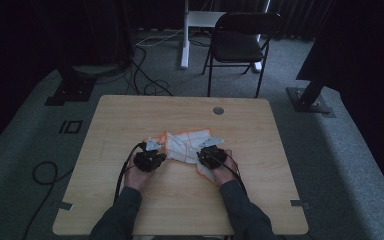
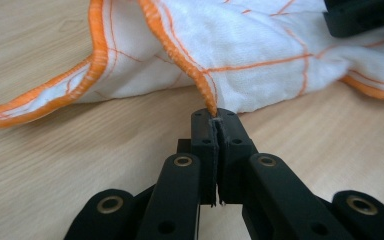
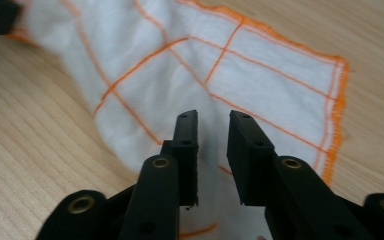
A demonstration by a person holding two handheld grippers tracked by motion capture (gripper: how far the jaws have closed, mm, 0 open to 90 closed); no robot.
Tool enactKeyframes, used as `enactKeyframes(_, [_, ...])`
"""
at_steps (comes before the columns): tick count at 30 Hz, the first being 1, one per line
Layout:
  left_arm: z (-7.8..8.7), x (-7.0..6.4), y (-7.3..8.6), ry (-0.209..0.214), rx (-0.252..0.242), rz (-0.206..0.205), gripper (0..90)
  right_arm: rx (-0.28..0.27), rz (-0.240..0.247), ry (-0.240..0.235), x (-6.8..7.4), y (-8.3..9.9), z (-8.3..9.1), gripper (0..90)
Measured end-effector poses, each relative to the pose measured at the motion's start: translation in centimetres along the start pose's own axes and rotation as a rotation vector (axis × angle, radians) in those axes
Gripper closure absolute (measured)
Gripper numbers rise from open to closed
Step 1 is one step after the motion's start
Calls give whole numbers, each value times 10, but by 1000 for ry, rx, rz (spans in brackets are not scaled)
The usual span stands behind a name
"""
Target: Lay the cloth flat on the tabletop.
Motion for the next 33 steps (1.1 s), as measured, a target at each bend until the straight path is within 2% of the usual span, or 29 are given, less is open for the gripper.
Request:
enactKeyframes(8, [34,-3,18,34,-33,21,885,-13,-18,-2,-8,5,9,690])
enactKeyframes(14, [53,-2,29,16,-49,19,885,-27,-22,10,-11,6,14,687])
enactKeyframes(18, [63,1,38,17,-47,41,885,-9,-25,20,-16,13,14,688])
enactKeyframes(25, [71,3,59,3,-19,56,884,16,-32,27,-22,25,13,687])
enactKeyframes(33, [72,8,80,-9,9,90,881,20,-37,31,-25,28,15,687])
Point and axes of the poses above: each handheld gripper's, and its own axes: z roughly backward along the jaws, y roughly out of its underside, x roughly to its left, the point moved 10 cm from there along -z, roughly forward along the jaws, and after that the axes turned 9 degrees about z, right-handed, at the moved point
